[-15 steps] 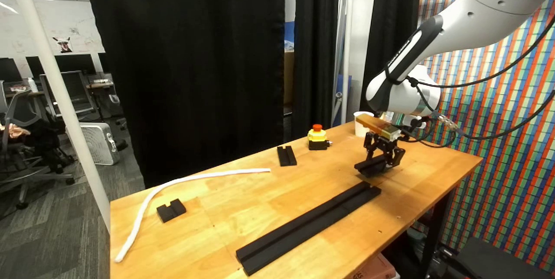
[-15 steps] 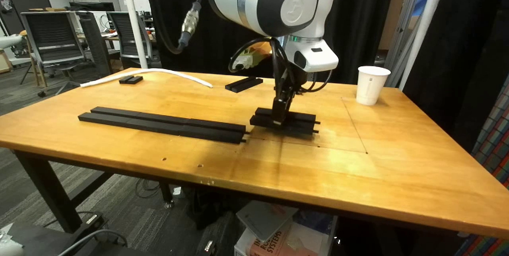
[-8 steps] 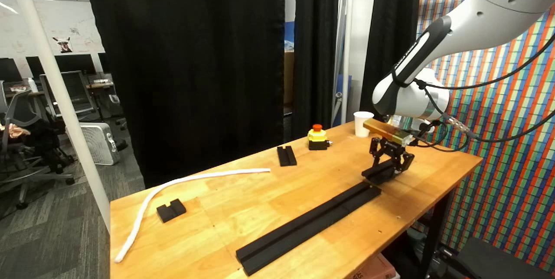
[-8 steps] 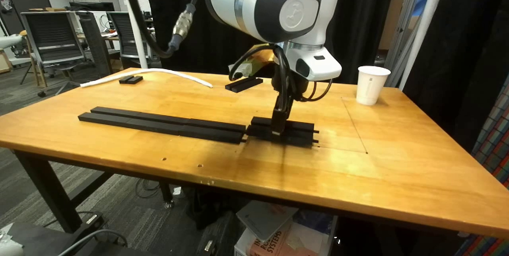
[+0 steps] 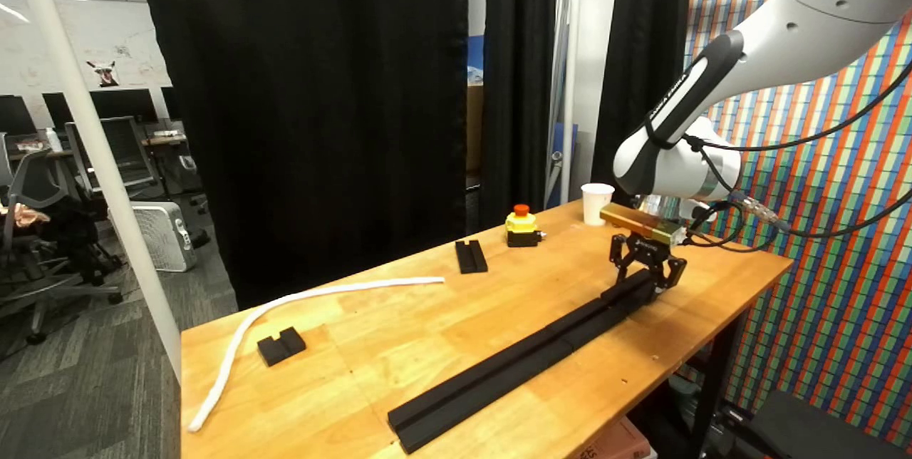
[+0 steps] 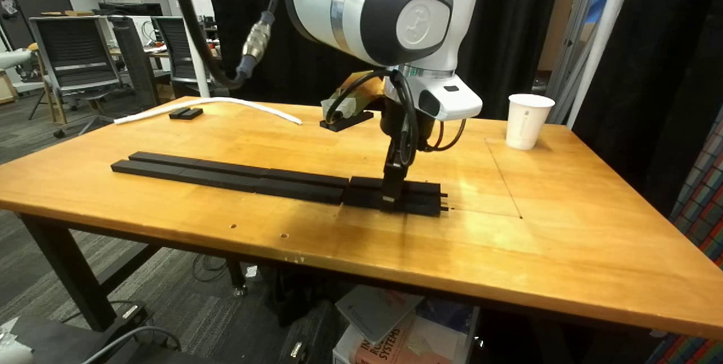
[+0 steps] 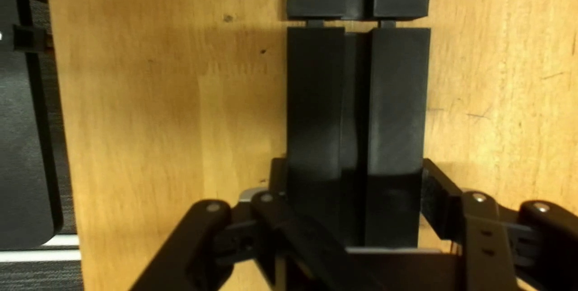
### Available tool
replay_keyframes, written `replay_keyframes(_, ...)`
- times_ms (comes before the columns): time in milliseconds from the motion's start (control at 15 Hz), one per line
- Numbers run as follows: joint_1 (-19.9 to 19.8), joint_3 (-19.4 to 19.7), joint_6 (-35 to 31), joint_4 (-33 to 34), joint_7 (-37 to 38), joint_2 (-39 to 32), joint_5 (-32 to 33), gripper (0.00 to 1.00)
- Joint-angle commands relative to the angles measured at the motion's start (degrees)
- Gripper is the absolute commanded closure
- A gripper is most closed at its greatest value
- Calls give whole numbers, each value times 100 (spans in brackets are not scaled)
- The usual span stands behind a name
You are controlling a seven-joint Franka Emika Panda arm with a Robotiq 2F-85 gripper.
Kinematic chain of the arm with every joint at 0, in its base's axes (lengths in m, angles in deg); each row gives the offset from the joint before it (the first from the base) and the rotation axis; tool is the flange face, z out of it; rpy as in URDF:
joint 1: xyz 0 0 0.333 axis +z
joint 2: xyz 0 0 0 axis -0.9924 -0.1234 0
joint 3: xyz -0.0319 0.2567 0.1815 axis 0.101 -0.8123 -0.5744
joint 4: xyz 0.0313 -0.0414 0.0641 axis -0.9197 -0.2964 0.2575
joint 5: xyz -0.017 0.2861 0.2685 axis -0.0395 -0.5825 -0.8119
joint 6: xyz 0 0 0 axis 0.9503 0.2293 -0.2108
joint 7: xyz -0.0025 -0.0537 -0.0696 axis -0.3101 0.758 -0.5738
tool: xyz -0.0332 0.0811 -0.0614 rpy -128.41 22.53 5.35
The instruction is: Arrange the black objects together on the table
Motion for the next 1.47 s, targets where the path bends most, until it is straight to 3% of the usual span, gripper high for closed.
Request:
replay_keyframes(0, 23, -4, 112, -69, -164, 173, 100, 55)
replay_keyframes(1400, 267, -212, 140, 271, 264, -259, -158, 55)
